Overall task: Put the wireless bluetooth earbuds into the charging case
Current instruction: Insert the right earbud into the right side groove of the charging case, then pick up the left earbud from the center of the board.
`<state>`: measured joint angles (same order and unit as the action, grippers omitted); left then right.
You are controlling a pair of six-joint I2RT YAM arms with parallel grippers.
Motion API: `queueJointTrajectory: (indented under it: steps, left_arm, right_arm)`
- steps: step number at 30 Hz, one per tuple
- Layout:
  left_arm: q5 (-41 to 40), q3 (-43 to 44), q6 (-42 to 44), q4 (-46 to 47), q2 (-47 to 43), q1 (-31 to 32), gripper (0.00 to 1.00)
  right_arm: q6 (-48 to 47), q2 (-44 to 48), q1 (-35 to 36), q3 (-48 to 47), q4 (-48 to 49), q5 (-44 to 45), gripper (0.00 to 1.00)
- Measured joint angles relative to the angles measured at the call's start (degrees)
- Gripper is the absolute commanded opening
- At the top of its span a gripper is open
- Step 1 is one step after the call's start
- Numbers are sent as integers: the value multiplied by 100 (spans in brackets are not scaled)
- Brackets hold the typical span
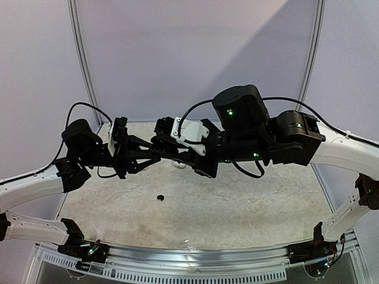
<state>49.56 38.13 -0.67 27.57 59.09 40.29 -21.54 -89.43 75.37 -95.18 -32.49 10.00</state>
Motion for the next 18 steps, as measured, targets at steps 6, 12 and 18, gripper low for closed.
queueJointTrajectory:
  steps: [6,12,18]
  left_arm:
    - [-446,-92,-162,-79,-153,-35,0]
    - [-1196,-160,-457,-455,-341,-116,0]
    - [-2247,-170,-874,-905,-605,-411,0]
  right_arm:
    - [192,92,0,63,219,33,50]
    - [599,654,-42,417,984,74,64]
    - [1847,774,-802,479,1261,-98,64]
